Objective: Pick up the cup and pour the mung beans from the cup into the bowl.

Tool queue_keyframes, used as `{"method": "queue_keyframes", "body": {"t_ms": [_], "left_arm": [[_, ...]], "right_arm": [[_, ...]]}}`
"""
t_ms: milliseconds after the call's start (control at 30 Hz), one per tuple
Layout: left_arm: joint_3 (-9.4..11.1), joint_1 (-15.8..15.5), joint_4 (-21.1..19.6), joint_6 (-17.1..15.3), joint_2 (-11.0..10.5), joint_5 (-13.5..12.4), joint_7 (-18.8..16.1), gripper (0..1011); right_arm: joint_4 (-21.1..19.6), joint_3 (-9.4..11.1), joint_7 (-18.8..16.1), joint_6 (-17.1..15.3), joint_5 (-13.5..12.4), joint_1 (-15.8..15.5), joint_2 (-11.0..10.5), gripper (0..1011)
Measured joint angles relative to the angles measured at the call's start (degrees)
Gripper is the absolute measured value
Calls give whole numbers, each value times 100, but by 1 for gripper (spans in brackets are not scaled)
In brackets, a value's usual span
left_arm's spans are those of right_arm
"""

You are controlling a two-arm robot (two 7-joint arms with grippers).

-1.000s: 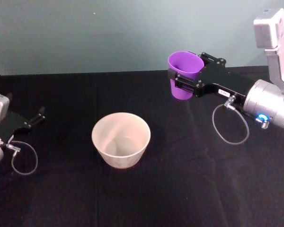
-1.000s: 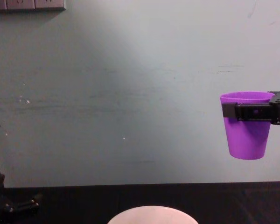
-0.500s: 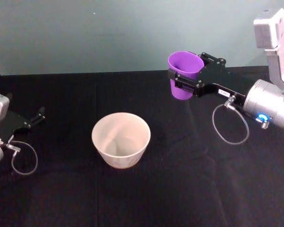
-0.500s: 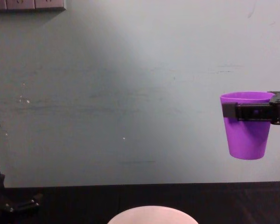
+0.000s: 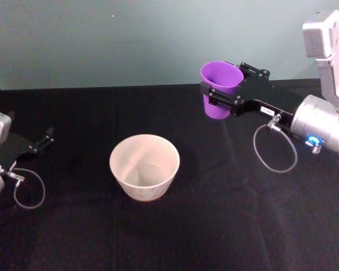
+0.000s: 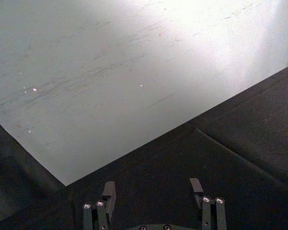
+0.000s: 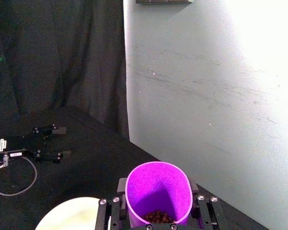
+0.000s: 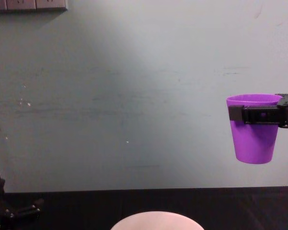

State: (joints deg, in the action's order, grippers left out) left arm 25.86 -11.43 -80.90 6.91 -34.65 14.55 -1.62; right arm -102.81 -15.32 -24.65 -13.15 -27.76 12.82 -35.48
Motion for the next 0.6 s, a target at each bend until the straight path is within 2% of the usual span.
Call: {"method": "queue_keyframes", "body": {"t_ms": [600], "left_arm": [[0, 0, 0, 0, 0, 0, 0, 1000]], "right_arm": [[0, 0, 0, 0, 0, 0, 0, 722]]}}
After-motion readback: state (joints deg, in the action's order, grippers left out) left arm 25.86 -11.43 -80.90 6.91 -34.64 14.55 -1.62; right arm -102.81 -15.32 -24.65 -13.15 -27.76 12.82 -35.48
